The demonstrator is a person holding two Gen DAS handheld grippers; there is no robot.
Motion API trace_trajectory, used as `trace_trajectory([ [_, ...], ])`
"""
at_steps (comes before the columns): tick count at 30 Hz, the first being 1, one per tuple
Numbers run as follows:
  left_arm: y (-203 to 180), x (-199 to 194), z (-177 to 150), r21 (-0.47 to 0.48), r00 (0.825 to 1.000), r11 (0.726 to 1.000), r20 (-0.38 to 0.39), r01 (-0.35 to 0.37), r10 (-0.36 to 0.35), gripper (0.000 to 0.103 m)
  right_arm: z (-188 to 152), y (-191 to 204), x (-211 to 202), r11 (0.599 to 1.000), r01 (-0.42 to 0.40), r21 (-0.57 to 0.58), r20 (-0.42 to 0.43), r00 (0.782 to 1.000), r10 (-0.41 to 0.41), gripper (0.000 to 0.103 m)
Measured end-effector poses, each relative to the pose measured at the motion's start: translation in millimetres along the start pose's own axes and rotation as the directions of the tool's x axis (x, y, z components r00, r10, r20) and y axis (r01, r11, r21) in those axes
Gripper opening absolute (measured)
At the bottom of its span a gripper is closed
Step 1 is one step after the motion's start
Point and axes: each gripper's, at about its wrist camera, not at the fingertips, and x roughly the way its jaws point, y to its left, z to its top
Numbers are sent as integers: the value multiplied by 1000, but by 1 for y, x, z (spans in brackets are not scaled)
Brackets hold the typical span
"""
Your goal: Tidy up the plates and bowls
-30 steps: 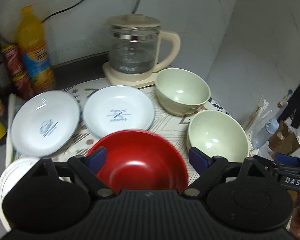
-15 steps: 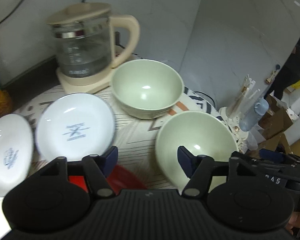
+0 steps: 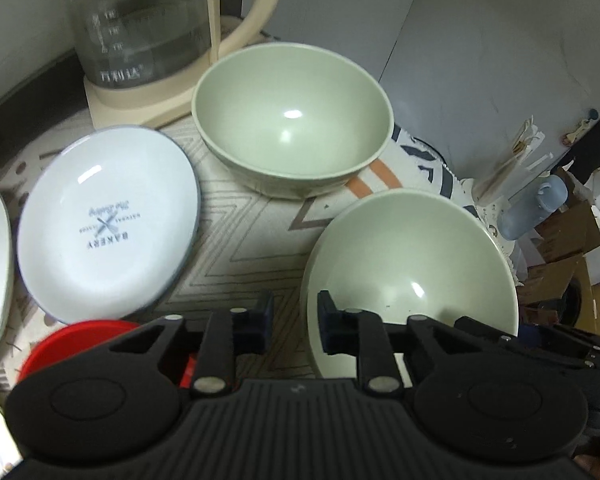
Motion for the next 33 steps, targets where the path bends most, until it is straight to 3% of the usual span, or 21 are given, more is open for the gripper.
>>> trace_trajectory([
  [3,-6,7,-3,25,1000,1000,-15,-1,2,8,3,3,1,1000,17,-14,7,1000,-16,16],
  [13,-12,-1,2,-8,1000,1000,24,-1,1,8,15,-1,-10,1000,8,-8,33,999,-8,16],
  [33,-1,-72,-2,-104,984,995,179,11,8,9,37,30,-59,994,-50,-98,112,992,61,16],
])
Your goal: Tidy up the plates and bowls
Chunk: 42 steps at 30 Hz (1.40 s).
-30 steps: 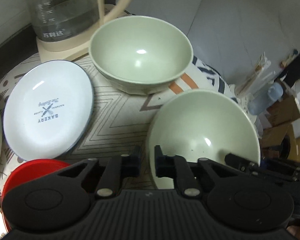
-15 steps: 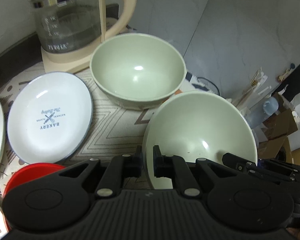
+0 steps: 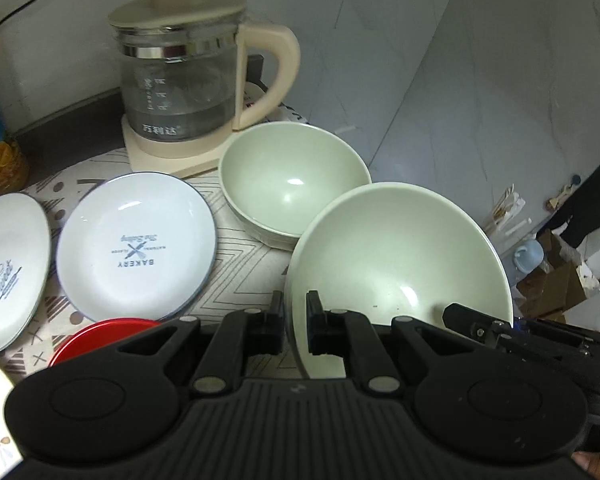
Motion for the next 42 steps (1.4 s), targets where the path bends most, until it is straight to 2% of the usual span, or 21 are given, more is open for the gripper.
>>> trace_trajectory([
  [13,24,-40,-10,-92,996,995,74,-37,44,9,3,36,-11,995,-60,-74,18,998,61,16],
  [21,44,-63,-19,-144,991,987,98,-75,89,9,-1,62,-8,986,-114,-119,-1,993,115,16],
  [32,81,-90,-40,-234,979,962,113,-140,170,9,-9,105,-2,961,-192,-201,-50,981,186,16],
  [42,105,-103,-62,-311,972,933,86,-180,216,9,-20,133,4,936,-246,-253,-113,968,224,20],
])
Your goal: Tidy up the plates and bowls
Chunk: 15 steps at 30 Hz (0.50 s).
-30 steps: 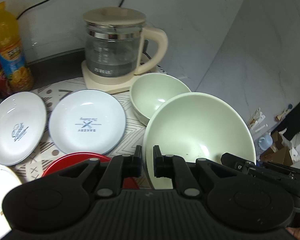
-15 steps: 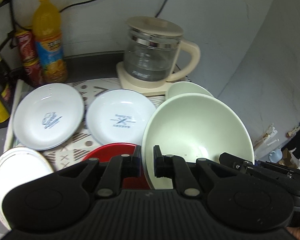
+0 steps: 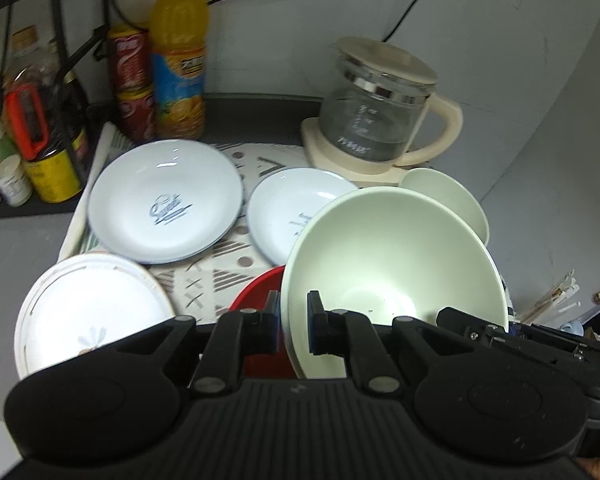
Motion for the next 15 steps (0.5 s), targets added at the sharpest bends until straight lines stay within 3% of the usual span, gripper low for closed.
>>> trace_trajectory([
  [15,31,10,-21,-73,997,997,-69,-34,29,9,-11,15,20,999,0,-50,-75,997,-4,21],
])
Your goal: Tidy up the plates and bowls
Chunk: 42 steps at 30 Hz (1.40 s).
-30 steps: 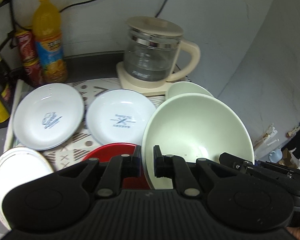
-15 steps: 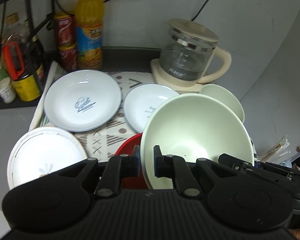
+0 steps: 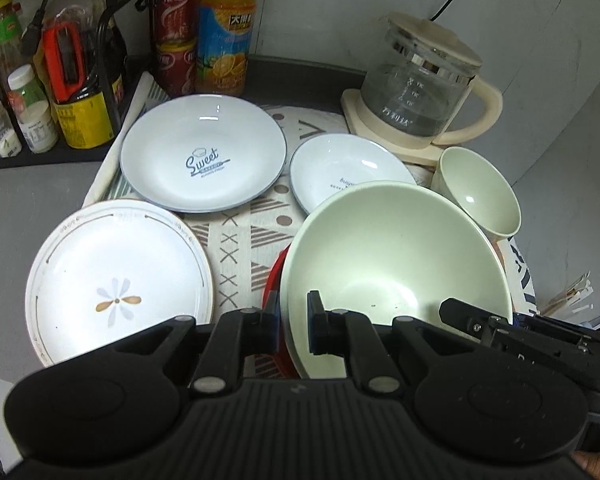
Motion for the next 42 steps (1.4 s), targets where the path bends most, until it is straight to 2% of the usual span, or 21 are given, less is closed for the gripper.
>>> trace_trajectory([
  [14,-3,31,-5,-1,997,1000,-65,30,-30,11,-2,-9,11,998,60,-9,-30,998,-60,21],
  [21,-1,44,-6,-4,995,999,-100,32,-32,12,-3,-10,18,995,92,-34,-27,995,-93,14],
  [25,-4,46,-3,5,995,1000,-98,19,-19,13,1,-10,22,993,111,-37,-22,993,-112,13],
  [29,-3,37,5,13,998,1000,-60,22,-22,13,5,-7,25,992,117,-45,-14,993,-117,8],
  [32,-4,31,12,25,999,1000,-39,14,-13,16,8,-6,28,992,118,-53,-10,993,-119,8],
  [34,-3,28,14,29,1000,1000,-30,5,-4,17,9,-7,28,993,108,-37,-14,994,-109,13],
  [36,-1,25,16,24,1000,1000,-28,0,0,18,11,-8,27,994,110,-22,-9,994,-110,24],
  [38,0,24,17,24,999,1000,-31,-11,12,23,12,-9,23,995,95,-15,4,995,-95,31],
  [40,1,22,19,22,999,999,-30,-24,25,37,14,-9,18,996,86,-13,19,996,-85,36],
  [42,2,20,21,18,999,999,-18,-33,33,47,15,-10,13,997,82,-9,34,996,-82,48],
])
